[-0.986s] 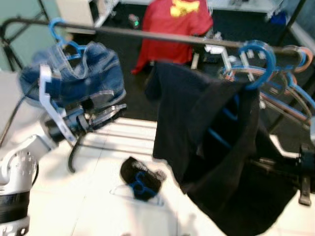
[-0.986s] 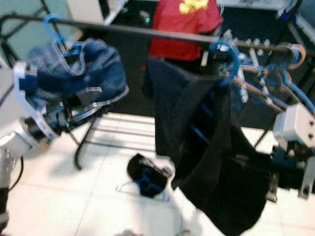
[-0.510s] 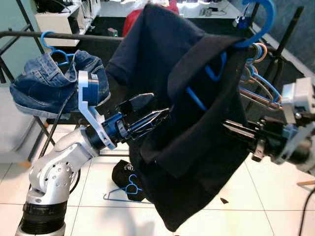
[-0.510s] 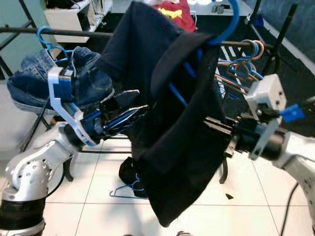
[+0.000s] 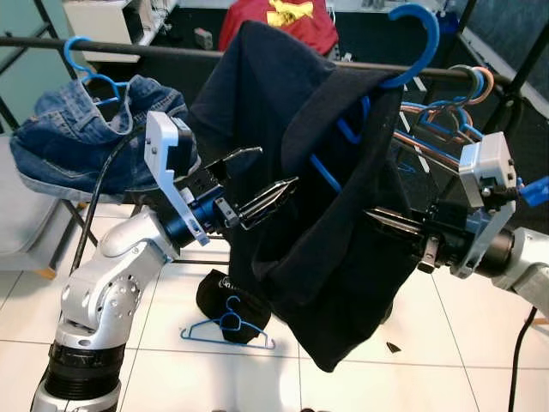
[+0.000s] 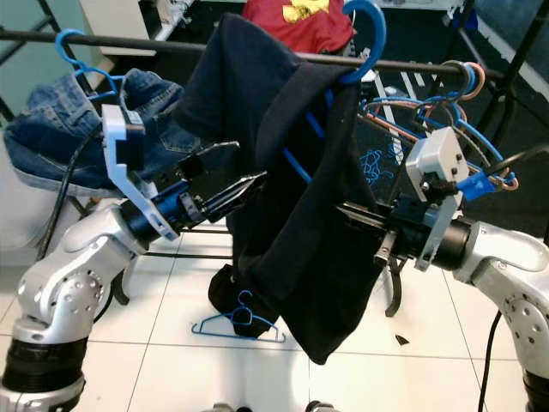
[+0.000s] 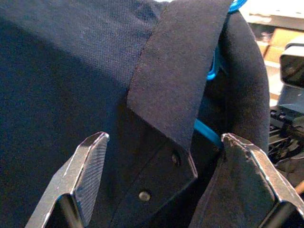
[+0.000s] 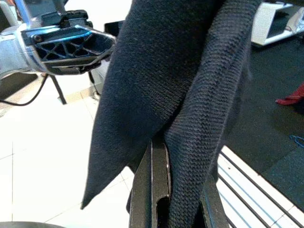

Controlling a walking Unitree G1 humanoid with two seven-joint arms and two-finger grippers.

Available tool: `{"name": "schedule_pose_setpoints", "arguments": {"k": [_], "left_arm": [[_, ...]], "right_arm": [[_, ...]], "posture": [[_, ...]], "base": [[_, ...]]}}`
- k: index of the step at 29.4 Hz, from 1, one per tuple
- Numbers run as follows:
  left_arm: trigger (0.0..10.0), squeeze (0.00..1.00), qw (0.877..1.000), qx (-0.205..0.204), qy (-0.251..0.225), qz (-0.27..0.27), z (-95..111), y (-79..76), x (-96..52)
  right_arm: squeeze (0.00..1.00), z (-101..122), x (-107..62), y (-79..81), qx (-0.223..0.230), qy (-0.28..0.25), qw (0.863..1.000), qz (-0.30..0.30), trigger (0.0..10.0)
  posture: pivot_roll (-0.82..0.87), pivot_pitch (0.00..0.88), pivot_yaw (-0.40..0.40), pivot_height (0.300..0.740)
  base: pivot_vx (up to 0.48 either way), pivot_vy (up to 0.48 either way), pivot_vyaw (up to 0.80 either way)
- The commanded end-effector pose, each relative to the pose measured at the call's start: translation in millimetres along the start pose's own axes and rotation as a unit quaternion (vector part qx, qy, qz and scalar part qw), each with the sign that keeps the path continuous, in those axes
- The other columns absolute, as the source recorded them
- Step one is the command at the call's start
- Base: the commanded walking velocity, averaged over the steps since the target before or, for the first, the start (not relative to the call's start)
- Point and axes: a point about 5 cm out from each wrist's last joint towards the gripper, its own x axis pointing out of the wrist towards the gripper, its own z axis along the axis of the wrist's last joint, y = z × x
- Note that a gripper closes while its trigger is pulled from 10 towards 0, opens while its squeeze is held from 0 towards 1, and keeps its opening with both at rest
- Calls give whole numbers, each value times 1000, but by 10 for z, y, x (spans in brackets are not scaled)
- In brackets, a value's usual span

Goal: Hang hanger

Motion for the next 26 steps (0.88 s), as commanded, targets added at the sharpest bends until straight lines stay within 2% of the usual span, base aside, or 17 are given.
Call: {"name": "schedule_pose_setpoints", "arguments": {"k": [1,13,19,24,25,26], "left_arm": [[10000,0,1000,12,0,-1,6,-35,-4],[10000,0,998,33,3,45,-73,-60,105],[10000,0,993,72,10,98,-85,45,128],[10000,0,991,79,11,111,-79,77,125],[2078,0,985,105,32,136,-110,145,112],[0,0,976,133,52,164,-140,224,83]], "right_arm": [[0,83,38,65,-19,-19,999,22,0],[0,108,148,158,-17,-23,998,59,0],[0,130,192,207,-16,-26,997,78,0],[0,132,193,212,-15,-26,996,80,0],[0,133,195,217,-15,-26,996,81,0],[0,131,196,222,-13,-26,996,82,0]], "posture": [[-54,183,-5,740],[-58,185,-6,740],[-57,186,-8,740],[-57,187,-8,740],[-57,187,-9,740],[-57,186,-9,740]], "base": [[0,0,0],[0,0,0],[0,0,0],[0,0,0],[0,0,0],[0,0,0]]}}
